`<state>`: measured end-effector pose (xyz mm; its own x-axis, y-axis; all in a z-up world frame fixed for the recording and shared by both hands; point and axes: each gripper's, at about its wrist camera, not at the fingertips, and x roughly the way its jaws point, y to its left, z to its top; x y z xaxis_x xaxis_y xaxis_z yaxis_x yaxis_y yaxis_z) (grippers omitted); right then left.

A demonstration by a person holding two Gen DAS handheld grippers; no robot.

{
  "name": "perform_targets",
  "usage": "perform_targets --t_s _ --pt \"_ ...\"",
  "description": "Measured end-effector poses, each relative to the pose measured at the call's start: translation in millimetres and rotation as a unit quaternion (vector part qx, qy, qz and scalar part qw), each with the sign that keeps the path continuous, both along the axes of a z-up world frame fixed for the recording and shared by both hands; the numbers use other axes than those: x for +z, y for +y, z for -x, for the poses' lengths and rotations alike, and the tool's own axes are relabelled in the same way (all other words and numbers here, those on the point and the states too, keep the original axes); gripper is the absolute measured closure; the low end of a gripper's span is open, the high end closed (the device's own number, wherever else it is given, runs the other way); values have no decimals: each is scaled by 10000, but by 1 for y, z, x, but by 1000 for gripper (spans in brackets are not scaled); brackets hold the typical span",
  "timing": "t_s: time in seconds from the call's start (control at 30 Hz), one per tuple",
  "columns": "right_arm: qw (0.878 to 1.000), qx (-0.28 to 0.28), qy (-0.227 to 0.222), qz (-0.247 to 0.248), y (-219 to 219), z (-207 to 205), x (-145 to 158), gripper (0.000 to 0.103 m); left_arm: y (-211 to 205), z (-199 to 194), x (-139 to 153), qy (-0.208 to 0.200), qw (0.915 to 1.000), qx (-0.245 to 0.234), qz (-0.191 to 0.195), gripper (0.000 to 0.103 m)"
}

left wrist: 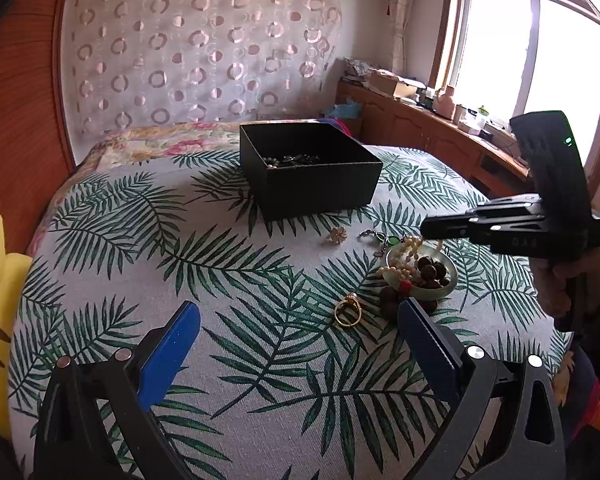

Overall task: Organize jewelry
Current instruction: 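Grasp the tan bead necklace beside the jade bangle with the right tool, then lift the tan bead necklace with the right tool while the left grasps the gold ring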

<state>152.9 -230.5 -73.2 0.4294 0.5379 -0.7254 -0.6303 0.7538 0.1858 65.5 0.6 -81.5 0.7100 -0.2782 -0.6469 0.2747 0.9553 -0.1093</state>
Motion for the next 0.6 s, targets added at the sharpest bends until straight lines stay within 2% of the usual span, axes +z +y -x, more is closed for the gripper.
perform_targets --t_s 0.47,0.53,0.6 --pt "9936 -33 -1059 -384 -10 24 82 97 -15 -4 -10 278 9992 -193 -226 8" --pt "9921 -57 -1177 -432 -12 26 93 97 -16 -5 -12 332 9989 -239 -216 11" --pt "9904 -83 -1296 -481 -15 27 103 97 -18 -8 -14 428 9984 -313 -195 22"
